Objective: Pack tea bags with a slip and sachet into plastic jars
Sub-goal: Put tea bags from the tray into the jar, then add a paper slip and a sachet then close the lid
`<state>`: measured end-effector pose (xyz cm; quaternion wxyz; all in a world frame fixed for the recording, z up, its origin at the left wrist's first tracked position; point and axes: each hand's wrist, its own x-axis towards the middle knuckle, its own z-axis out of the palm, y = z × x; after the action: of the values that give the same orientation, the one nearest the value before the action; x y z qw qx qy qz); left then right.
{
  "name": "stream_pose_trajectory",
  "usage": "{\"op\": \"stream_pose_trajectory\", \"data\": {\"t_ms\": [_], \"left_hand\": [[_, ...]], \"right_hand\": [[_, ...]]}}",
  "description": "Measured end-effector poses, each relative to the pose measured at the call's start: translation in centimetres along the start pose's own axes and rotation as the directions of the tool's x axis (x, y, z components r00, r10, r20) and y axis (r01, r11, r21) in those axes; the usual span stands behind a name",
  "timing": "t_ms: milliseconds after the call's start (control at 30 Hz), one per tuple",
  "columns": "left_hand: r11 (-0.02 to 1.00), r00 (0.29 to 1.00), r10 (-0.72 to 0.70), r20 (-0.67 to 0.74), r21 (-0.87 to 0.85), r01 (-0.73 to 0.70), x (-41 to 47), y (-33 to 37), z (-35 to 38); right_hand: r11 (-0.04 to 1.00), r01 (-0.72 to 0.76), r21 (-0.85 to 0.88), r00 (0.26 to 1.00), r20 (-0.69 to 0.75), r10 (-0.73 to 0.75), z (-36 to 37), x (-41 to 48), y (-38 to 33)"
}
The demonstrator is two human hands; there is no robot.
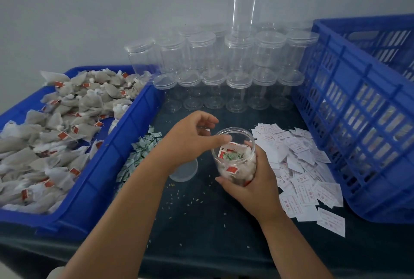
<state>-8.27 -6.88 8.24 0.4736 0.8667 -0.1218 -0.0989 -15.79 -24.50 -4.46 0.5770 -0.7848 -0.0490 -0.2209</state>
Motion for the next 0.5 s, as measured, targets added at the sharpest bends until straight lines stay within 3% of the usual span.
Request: {"op": "stream_pose_trajectory", "data": {"t_ms": [67,133,267,333,500], "left_hand": [[1.0,0.994,-0.005,-0.109,0.018,0.007,-0.1,-1.3,-0.5],[0.982,0.984,-0.04,-0.172,0.177,0.071,-0.3,-3.1,-1.1],[0.696,0.969,-0.205,-0.134,0.677,0.241,-1.2,-7.3,-1.0],[0.668,0.964,-0.222,-0.148,0.697,0.261,-1.7,-8.5,-0.4],[0.736,0.954,-0.219,-0.205,0.607,0.299,-1.6,-10.1,0.3]], "right_hand": [[1.0,-0.006,0.025,1.0,-0.01,0.006,0.0,0.0,0.0],[1.0,-0.004,0.025,1.0,-0.019,0.004,0.0,0.0,0.0],[1.0,0.006,0.019,1.0,-0.005,-0.006,0.0,0.0,0.1],[1.0,0.012,0.008,1.0,0.005,-0.012,0.0,0.0,0.3],[1.0,0.012,0.023,1.0,0.002,-0.012,0.1,0.0,0.3]]}}
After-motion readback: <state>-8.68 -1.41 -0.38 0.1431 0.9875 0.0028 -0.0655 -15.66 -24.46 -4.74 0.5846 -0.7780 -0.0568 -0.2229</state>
